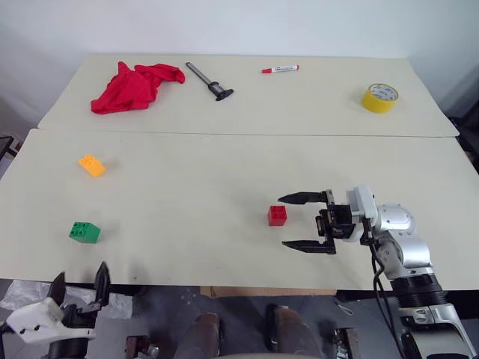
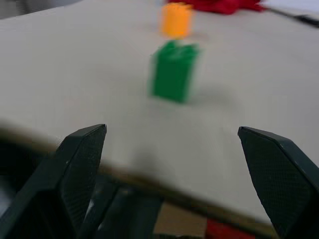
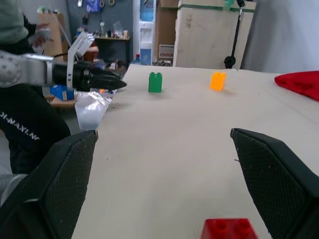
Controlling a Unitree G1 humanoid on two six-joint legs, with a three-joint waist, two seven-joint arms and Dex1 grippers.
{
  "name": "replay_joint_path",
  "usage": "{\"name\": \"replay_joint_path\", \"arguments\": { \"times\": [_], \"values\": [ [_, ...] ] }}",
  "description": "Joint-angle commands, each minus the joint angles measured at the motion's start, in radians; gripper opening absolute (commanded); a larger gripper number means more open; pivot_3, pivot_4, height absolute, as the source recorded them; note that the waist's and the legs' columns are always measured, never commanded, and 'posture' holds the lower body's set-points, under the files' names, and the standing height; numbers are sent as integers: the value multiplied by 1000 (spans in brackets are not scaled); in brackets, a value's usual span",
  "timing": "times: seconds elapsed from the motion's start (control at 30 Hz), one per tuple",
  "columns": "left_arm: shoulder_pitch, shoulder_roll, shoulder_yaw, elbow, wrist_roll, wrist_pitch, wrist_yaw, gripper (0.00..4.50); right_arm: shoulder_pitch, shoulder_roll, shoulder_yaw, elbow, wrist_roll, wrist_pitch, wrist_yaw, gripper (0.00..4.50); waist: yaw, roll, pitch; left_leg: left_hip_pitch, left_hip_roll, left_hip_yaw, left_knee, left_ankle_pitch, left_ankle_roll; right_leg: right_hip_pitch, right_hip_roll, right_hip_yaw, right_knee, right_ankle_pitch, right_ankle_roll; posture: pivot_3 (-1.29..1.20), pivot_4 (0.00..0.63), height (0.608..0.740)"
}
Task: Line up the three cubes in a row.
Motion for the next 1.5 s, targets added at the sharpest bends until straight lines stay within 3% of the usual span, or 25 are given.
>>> {"name": "replay_joint_path", "arguments": {
  "times": [0.03,0.17,0.37,0.57,0.67,0.93,0.97,1.1,1.23,1.37,1.5],
  "values": [
    [-22,-1,26,-23,-29,-19,45,4500,6,5,-23,-12,2,-52,19,4475,0,0,0,0,0,1,0,0,0,0,0,0,0,0,0,0,150,740],
    [-63,54,17,-34,-9,13,63,4500,5,5,-19,-11,2,-56,11,4475,0,0,0,0,0,3,-1,-1,1,-1,0,0,0,0,0,0,150,740],
    [-169,218,22,25,23,99,67,4500,5,8,-1,-40,2,-39,1,4475,2,0,0,0,2,0,-3,1,-3,-3,2,-2,3,-2,-3,0,150,740],
    [-232,299,32,89,31,160,65,4500,33,11,4,-85,3,-31,-24,4475,-18,0,-1,2,2,5,-2,0,-2,-3,2,-1,5,-1,-2,0,150,740],
    [-234,313,23,104,48,168,59,3924,42,12,3,-97,0,-32,-36,4500,-20,-1,-1,2,2,4,-2,0,-2,-3,2,-1,5,-1,-2,0,150,740],
    [-257,350,-9,75,2,147,-84,1433,65,3,-19,-93,-11,-55,-60,4500,-20,-1,-1,2,2,4,-2,0,-2,-3,1,1,6,-1,-2,0,150,740],
    [-263,383,-21,60,-20,153,-145,1429,72,-4,-27,-95,-11,-56,-63,4500,-20,-1,-1,2,2,4,-1,0,-2,-3,1,1,6,-1,-2,0,150,740],
    [-336,577,-148,-25,-51,185,-422,1429,92,-46,-71,-87,-11,-54,-73,4500,-10,-1,-1,2,1,3,-1,0,-2,-2,0,1,6,-1,-3,0,150,740],
    [-549,713,-343,41,-18,204,-656,1429,112,-95,-134,-40,-27,-75,-92,4500,-3,0,-1,3,0,3,-1,0,-1,-1,-1,1,6,-1,-2,0,150,740],
    [-838,708,-590,271,87,218,-855,1429,192,-122,-181,-28,-43,-109,-108,4500,-1,1,-2,3,0,4,-2,0,-2,-2,2,-3,6,-1,-2,0,150,740],
    [-999,647,-692,445,130,211,-949,1429,256,-123,-208,-74,-41,-115,-144,4500,-12,1,-2,2,1,8,-1,0,-2,-4,4,-1,12,-1,-1,0,150,740]
  ]
}}
